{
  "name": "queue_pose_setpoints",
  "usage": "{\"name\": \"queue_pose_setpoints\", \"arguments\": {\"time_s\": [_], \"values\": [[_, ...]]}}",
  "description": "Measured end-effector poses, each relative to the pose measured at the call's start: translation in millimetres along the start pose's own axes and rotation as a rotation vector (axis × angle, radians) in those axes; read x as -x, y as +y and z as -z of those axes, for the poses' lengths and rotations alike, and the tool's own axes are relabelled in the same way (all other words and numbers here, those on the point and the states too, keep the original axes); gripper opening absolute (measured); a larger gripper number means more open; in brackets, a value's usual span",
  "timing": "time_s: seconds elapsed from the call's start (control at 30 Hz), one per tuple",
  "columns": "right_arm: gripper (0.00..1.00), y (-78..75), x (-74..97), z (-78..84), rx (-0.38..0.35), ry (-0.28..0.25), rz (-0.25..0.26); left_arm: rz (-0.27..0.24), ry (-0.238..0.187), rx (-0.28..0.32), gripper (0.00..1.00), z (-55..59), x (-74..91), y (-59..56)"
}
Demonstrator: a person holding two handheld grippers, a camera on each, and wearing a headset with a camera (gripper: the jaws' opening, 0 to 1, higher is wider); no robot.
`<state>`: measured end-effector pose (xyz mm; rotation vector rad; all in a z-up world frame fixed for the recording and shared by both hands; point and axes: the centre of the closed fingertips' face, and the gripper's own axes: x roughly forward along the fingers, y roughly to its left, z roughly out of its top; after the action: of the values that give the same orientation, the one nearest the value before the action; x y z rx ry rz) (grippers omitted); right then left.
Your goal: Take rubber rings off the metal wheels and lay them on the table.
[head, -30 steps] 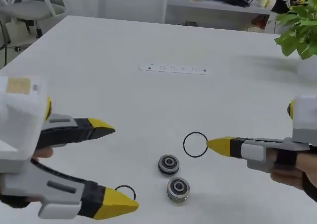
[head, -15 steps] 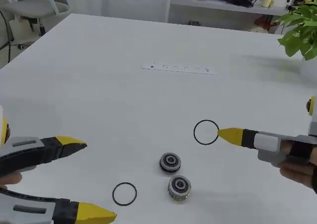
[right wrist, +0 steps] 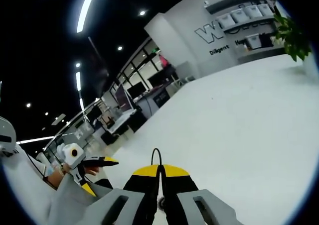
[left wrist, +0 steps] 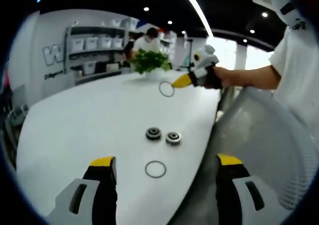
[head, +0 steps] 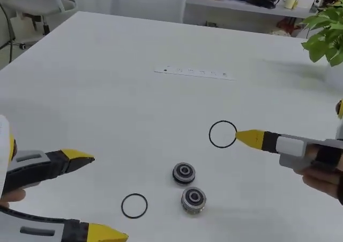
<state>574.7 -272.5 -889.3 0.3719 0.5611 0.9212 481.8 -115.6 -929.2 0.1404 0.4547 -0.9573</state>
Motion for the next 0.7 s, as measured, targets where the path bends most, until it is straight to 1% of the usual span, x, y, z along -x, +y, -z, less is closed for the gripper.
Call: {"name": "queue_pose_setpoints", "arguments": {"time_s": [0.1, 0.17, 0.23, 0.37, 0.5, 0.6, 0.67, 0.7], "values": [[0.00, 4.8, -2.6, -1.0, 0.008, 0.001, -0.006, -0.004, -0.005, -0.001, 0.84, -0.6, 0.2, 0.6], [0.00, 10.3, -4.8, -2.6, -0.008, -0.006, -0.026, -0.006, -0.004, -0.003, 0.84, -0.4, 0.1, 0.8], [0.00, 14.3, -7.2, -3.8, -0.009, -0.008, -0.036, -0.007, 0.002, -0.006, 0.85, 0.7, 0.0, 0.8], [0.00, 26.8, -17.9, -4.1, -0.001, -0.003, -0.063, -0.011, 0.001, -0.010, 0.85, 0.5, 0.2, 1.1], [0.00, 36.1, -28.1, -1.2, 0.022, 0.018, -0.082, -0.021, 0.004, -0.013, 0.85, 1.1, 0.9, 2.6], [0.00, 43.1, -35.3, -2.6, 0.006, 0.017, -0.101, -0.024, 0.011, -0.022, 0.84, 2.1, 1.2, 2.8], [0.00, 47.4, -40.7, -3.3, 0.007, 0.019, -0.103, -0.027, 0.016, -0.024, 0.85, 3.0, 1.2, 3.4], [0.00, 51.2, -43.9, -3.1, 0.009, 0.024, -0.114, -0.032, 0.021, -0.028, 0.85, 3.7, 1.3, 4.4]]}}
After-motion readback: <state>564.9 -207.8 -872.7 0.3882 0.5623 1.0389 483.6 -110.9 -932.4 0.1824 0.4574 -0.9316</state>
